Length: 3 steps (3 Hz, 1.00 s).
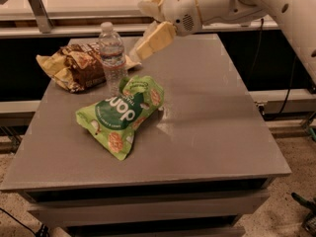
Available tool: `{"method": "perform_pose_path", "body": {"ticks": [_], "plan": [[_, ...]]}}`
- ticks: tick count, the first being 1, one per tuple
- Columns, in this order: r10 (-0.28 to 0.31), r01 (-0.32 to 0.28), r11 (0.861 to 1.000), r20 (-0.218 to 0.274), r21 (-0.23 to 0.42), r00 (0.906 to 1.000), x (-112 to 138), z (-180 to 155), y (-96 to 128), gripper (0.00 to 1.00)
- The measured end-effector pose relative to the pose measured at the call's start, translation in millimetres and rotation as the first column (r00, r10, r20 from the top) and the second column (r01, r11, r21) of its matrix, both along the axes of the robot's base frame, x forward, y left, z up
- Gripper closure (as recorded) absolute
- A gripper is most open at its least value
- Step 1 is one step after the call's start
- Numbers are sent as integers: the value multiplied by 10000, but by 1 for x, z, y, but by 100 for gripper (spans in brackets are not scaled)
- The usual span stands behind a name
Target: Pick water bottle
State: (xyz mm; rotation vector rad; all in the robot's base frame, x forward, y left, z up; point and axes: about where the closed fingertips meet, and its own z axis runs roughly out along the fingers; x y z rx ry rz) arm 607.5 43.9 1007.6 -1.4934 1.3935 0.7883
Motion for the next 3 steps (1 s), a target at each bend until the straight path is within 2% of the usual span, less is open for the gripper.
{"method": "perform_pose_path", "body": {"ticks": [2, 3], "plan": [[-74, 77, 9999, -324, 83, 9994, 26, -42, 33, 0], [79, -17, 9968, -775, 799, 9970, 24, -52, 45, 0]]}}
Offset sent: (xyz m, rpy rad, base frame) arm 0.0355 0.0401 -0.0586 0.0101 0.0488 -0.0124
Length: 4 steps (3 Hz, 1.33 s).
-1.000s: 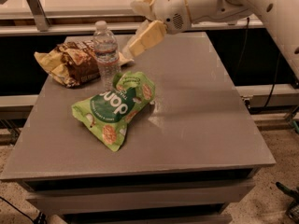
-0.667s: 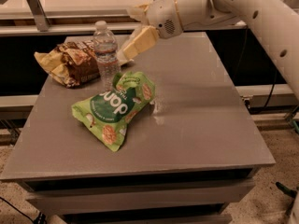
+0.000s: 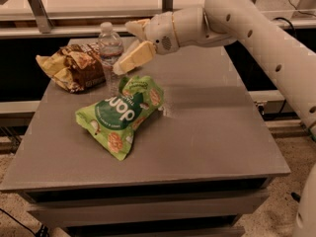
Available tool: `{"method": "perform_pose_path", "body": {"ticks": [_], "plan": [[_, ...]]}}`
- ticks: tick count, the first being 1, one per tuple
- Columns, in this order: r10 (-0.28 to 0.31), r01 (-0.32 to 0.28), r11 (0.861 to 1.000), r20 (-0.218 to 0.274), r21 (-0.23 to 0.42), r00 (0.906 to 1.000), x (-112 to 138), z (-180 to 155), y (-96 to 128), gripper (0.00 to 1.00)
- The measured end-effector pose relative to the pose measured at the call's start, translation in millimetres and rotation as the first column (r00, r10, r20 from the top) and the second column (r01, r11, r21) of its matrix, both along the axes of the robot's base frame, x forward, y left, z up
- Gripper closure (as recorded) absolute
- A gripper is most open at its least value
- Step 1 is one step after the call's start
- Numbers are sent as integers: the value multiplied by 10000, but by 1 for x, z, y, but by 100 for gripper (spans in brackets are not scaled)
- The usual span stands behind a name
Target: Pick water bottle
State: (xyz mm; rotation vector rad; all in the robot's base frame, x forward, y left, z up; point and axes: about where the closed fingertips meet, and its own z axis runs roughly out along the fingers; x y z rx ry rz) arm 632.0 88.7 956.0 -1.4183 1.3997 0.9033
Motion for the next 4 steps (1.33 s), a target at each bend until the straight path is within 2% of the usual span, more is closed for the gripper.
{"method": "perform_pose_path", "body": {"ticks": [1, 2, 3, 4], "plan": [[455, -450, 9969, -68, 641, 9989, -13, 6, 27, 2], [686, -655, 9917, -246, 1108, 9973, -23, 6, 48, 21], [1300, -1250, 9806, -233, 1510, 9912, -40, 16, 69, 44], [1586, -1524, 9754, -269, 1591, 9870, -48, 19, 76, 67]]}}
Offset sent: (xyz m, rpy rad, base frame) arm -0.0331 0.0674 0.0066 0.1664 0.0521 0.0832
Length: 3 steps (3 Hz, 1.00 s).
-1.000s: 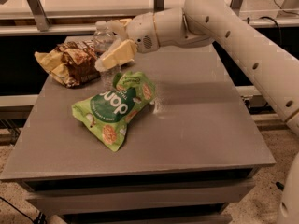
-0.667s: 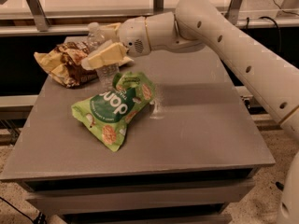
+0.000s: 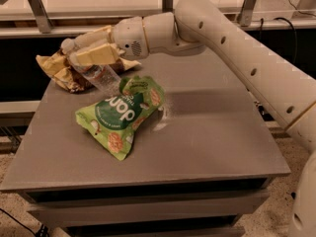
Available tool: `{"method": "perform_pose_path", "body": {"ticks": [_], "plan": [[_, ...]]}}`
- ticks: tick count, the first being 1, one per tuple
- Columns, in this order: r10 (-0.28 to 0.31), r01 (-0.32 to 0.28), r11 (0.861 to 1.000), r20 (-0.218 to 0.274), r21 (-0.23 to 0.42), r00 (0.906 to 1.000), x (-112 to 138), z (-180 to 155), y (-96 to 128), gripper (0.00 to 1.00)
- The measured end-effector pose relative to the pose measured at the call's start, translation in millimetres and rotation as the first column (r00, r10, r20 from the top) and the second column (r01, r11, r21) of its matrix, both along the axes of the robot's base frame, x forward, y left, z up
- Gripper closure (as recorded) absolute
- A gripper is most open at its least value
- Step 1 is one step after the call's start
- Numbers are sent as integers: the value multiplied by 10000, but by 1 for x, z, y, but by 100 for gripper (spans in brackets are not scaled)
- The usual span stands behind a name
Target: Pick water bottle
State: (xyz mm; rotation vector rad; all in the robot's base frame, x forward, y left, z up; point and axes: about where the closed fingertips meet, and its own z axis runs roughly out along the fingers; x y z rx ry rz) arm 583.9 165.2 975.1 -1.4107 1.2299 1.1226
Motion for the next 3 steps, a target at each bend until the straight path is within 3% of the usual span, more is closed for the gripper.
{"method": "perform_pose_path", "body": {"ticks": [1, 2, 3], "plan": [[-311, 311, 9995, 31, -33, 9995, 10, 3, -11, 90], [-739, 739, 9973, 75, 47, 9972, 25, 11, -30, 100], [-1023, 1018, 9946, 265, 193, 9944, 43, 37, -59, 100]]}}
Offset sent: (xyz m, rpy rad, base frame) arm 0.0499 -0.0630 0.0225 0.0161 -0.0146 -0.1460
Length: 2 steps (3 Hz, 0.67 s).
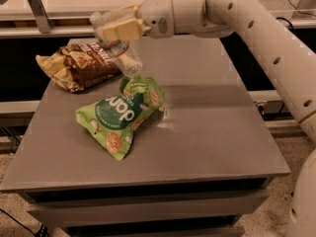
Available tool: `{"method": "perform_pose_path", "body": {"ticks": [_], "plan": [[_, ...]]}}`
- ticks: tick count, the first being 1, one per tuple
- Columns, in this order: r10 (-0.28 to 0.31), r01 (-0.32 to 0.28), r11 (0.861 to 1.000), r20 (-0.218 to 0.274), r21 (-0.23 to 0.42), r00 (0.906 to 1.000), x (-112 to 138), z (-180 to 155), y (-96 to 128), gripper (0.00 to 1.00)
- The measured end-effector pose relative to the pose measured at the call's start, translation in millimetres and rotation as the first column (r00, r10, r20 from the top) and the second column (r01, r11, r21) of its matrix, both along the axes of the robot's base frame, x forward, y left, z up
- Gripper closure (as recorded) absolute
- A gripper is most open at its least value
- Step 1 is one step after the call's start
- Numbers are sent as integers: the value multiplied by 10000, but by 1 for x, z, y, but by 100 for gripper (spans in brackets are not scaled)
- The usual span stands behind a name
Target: Pick water bottle
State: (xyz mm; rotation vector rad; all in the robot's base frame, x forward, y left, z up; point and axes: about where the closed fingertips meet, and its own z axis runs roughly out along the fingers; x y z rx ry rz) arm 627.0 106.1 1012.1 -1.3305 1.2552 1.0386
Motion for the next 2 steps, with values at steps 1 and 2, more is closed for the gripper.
{"method": "perform_pose_path", "body": {"ticks": [1, 2], "plan": [[18, -40, 9983, 374, 582, 9993, 9, 36, -24, 100], [86, -178, 9925, 763, 1206, 9971, 9, 69, -39, 100]]}}
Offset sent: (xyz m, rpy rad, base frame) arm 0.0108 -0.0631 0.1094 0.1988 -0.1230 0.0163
